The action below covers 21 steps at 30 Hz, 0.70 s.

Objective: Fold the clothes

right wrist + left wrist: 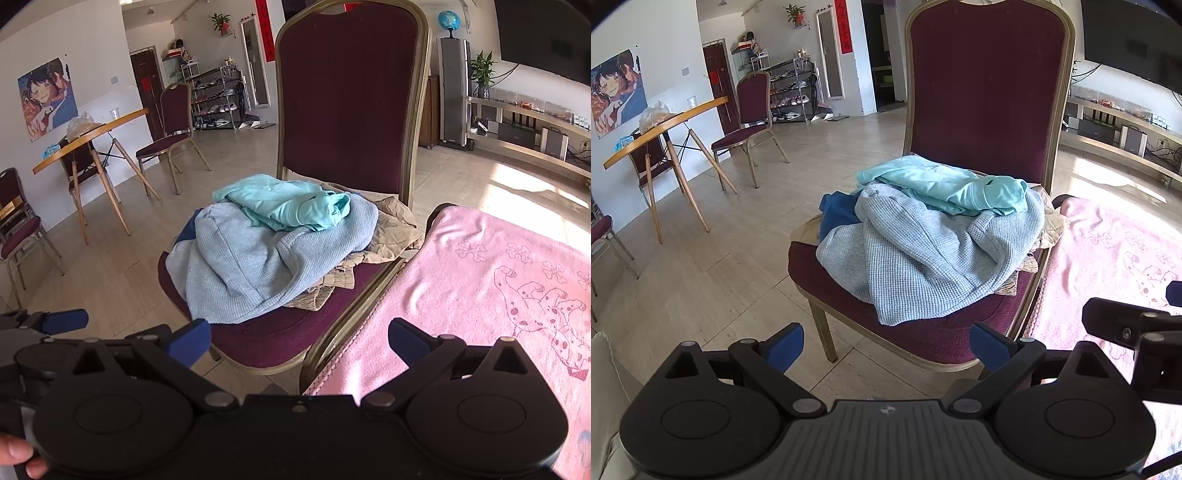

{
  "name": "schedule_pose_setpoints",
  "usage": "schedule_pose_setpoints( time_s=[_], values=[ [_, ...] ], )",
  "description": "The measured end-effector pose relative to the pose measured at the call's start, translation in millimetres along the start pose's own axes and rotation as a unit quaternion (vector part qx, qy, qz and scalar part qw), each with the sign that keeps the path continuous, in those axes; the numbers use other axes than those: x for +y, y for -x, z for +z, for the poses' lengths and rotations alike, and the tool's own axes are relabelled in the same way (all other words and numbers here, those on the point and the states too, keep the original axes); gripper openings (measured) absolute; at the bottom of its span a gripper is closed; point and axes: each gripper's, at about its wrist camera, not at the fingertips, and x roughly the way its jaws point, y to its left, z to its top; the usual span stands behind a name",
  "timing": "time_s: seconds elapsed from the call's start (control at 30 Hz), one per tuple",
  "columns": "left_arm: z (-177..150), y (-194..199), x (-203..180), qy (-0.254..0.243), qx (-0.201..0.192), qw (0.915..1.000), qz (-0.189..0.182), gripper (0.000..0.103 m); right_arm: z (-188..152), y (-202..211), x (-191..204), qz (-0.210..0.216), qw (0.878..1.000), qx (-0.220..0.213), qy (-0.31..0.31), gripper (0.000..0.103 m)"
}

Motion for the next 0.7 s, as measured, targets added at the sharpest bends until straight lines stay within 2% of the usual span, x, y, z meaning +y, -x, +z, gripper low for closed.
schedule_pose_setpoints(
  time_s=[0.7],
  values=[
    [1.0,-1.3,-0.8,-0.002,-0.001,1.0000,0.001,0.097,0.2,-1.0,-0.5,0.000,1.000,0.000,-0.002,0.103]
  ],
)
